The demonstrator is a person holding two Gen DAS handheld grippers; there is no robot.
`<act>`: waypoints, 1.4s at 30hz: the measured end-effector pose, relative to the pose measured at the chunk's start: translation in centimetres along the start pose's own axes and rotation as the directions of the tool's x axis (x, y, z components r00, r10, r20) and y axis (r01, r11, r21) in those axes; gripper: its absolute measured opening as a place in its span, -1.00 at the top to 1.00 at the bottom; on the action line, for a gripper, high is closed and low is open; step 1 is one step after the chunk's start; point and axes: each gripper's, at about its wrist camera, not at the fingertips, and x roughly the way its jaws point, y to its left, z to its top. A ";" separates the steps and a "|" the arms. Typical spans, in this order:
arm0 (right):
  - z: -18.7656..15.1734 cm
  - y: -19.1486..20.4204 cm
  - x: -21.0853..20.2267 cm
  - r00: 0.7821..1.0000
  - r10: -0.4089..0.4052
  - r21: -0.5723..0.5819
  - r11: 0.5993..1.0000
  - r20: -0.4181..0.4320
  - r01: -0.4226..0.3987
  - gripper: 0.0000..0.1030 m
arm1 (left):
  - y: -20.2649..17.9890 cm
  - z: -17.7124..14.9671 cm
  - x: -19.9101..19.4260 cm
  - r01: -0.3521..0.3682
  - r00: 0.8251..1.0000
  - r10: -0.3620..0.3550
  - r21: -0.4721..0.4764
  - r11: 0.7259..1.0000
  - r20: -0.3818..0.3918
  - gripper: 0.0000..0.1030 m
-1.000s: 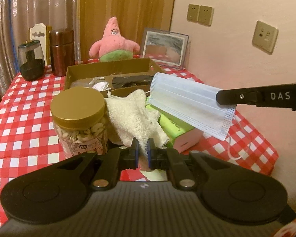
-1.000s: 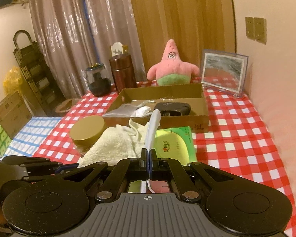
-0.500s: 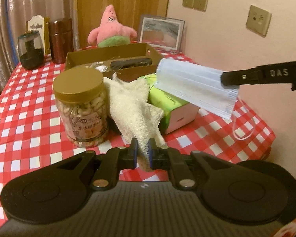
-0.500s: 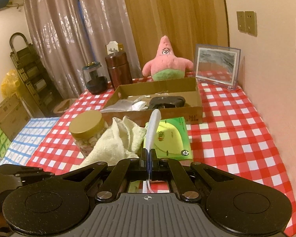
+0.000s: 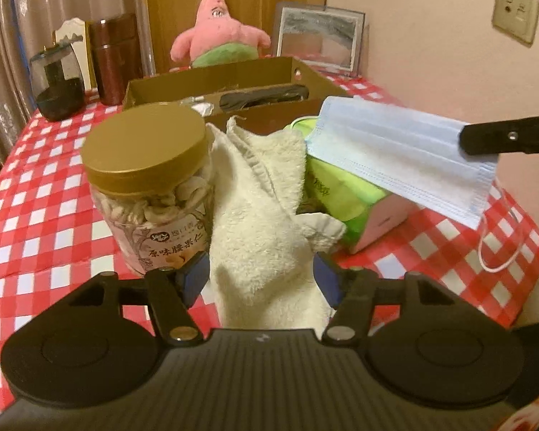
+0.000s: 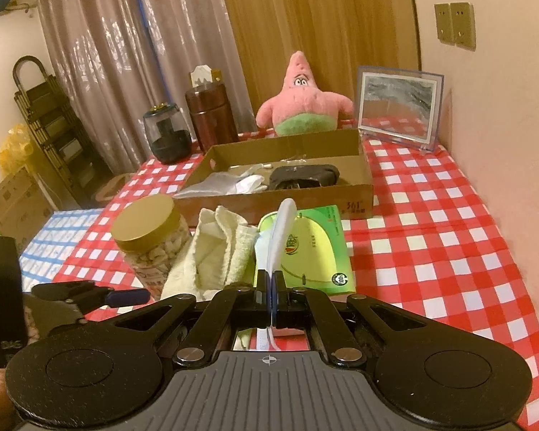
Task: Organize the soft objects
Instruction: 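Lift and carry the towel and the mask over the cardboard box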
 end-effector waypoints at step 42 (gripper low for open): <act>4.2 1.5 -4.2 0.989 0.012 -0.038 0.999 0.151 -0.007 0.99 | 0.6 9.6 -8.7 0.048 0.979 -0.076 0.150 0.987 0.189 0.76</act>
